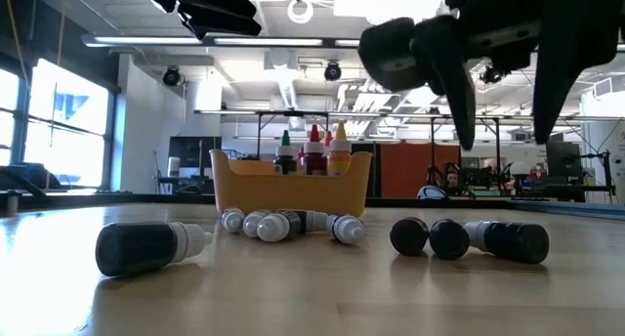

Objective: Pick & Place food coloring
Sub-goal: Put the small blue food coloring bottle into the yellow bin

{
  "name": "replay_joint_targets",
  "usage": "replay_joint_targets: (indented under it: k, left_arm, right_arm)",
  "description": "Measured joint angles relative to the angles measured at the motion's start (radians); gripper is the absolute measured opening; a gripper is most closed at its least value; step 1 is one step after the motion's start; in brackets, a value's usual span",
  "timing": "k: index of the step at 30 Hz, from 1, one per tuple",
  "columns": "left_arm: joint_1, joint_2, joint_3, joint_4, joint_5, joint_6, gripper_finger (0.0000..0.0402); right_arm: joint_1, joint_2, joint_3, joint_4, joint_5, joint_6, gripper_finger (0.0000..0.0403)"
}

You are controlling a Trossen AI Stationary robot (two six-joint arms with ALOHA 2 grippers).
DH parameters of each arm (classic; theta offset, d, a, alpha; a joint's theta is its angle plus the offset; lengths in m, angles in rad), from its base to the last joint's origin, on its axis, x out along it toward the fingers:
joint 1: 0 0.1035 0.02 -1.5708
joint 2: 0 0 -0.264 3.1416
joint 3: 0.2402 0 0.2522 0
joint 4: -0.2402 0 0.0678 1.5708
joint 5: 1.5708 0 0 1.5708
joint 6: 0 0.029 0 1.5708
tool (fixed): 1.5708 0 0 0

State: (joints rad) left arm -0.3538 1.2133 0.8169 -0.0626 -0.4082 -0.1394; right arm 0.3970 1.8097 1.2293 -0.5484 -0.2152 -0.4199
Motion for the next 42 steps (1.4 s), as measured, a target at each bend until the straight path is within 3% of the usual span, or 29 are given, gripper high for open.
replay_joint_targets:
  k: [9,15,25,36,39,42]
  left_arm:
    - [0.0,0.0,0.0,0.013,-0.001,0.0,0.0179]
    - [0.0,0.0,0.0,0.009,-0.001,0.0,0.0179]
    - [0.0,0.0,0.0,0.008,0.001,0.0,0.0179]
    - [0.0,0.0,0.0,0.008,0.001,0.001,0.0179]
    - [0.0,0.0,0.0,0.007,0.001,0.003,0.0179]
    - [0.0,0.0,0.0,0.007,0.001,0.003,0.0179]
  right_arm:
    - [-0.004,0.099,0.0,0.006,0.003,-0.067,0.0154]
    - [-0.003,0.152,0.0,0.021,0.08,-0.128,0.0154]
    - [-0.01,0.187,0.003,0.03,0.091,-0.087,0.0153]
    - [-0.011,0.151,-0.003,0.039,0.104,-0.078,0.0087]
    - [-0.02,0.119,-0.004,0.044,0.157,-0.078,0.0068]
    - [-0.041,0.073,-0.003,0.058,0.301,-0.101,0.0064]
